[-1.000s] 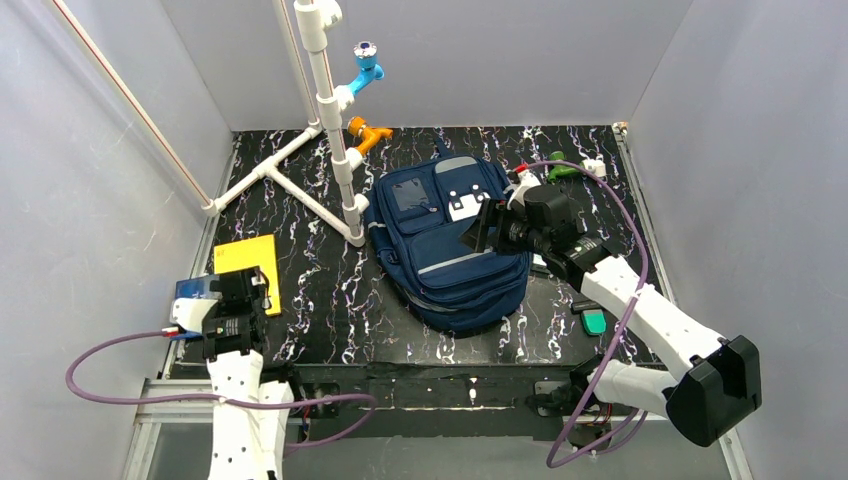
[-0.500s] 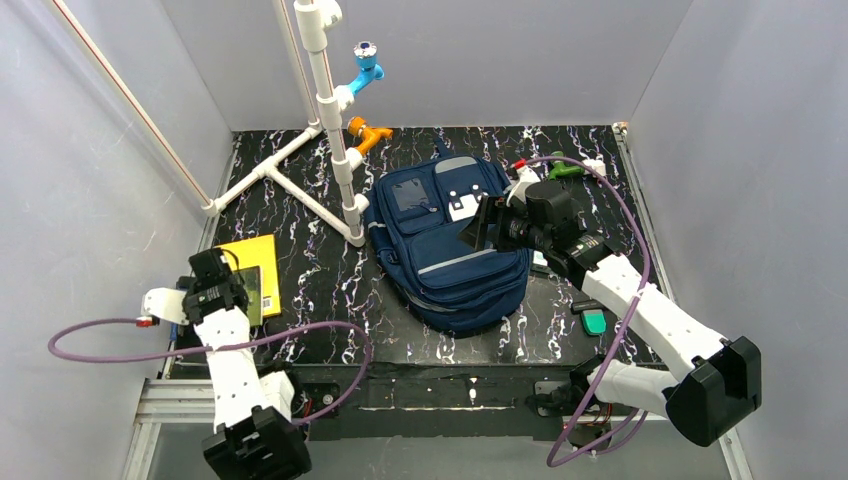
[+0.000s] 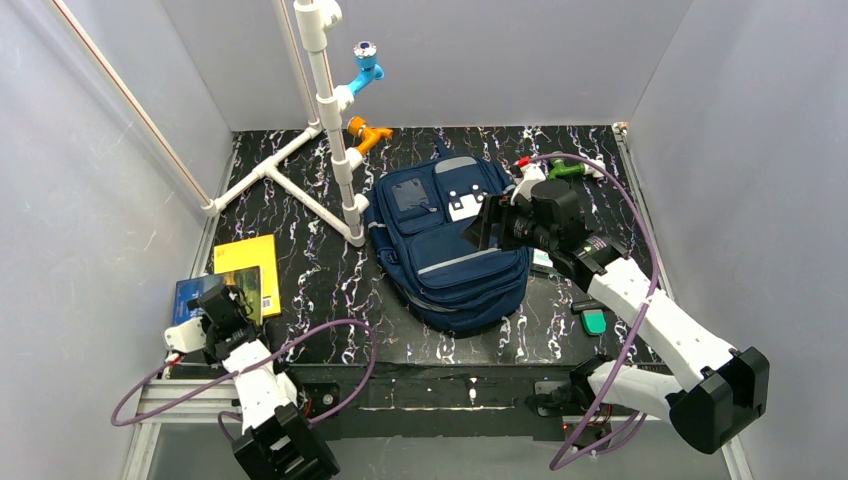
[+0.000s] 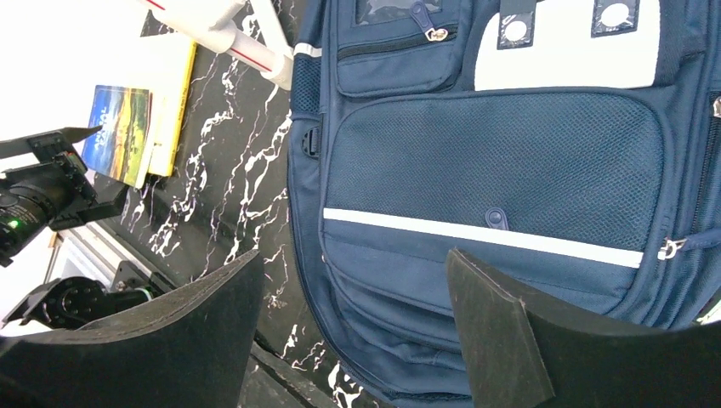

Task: Pack the student bag
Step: Pick up the book at the corner of the board.

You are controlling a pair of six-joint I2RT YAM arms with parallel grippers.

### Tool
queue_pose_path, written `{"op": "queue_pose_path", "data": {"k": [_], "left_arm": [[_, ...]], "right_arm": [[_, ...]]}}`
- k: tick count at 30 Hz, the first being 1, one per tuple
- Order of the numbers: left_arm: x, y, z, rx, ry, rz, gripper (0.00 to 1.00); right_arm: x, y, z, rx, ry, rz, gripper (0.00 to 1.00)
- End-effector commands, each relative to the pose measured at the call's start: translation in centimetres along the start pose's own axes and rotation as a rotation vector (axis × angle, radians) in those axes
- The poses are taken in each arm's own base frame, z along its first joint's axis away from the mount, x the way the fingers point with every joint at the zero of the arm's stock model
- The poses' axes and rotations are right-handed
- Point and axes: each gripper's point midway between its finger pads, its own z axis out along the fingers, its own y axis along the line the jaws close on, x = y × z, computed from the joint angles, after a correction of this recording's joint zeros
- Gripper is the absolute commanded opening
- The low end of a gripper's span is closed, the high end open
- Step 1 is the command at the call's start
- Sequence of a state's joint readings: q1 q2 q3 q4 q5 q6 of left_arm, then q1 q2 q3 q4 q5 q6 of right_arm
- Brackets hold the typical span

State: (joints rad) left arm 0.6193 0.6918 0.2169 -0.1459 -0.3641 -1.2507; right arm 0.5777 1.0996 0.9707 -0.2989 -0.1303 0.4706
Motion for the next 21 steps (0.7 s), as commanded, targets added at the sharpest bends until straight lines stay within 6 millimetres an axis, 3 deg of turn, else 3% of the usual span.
{"op": "queue_pose_path", "data": {"k": [1, 4, 6, 9, 15, 21], "left_arm": [[1.7, 1.7, 0.9, -0.011, 0.045, -0.022, 0.85], [2.2, 2.4, 1.0, -0.026, 0.059, -0.025, 0.75], [2.3, 2.6, 0.9, -0.028, 0.067, -0.003, 0.60], [2.5, 3.0, 0.7, -0.049, 0.081, 0.008, 0.51], [2.5, 3.0, 0.0, -0.091, 0.116, 0.077, 0.18], [4.2, 3.1, -0.8, -0.162, 0.249, 0.125, 0.03]], "right_arm": [[-2.2, 0.9, -1.0, -0.009, -0.069, -0.023, 0.86], [-2.2, 0.9, -0.7, -0.010, -0.066, -0.016, 0.86], [-2.3, 0.9, -0.6, -0.010, -0.067, -0.014, 0.86], [-2.7, 0.9, -0.7, -0.005, -0.079, -0.016, 0.86], [-3.0, 0.7, -0.7, 0.008, -0.091, -0.023, 0.86], [-3.1, 0.4, -0.8, 0.022, -0.097, -0.025, 0.86]]}}
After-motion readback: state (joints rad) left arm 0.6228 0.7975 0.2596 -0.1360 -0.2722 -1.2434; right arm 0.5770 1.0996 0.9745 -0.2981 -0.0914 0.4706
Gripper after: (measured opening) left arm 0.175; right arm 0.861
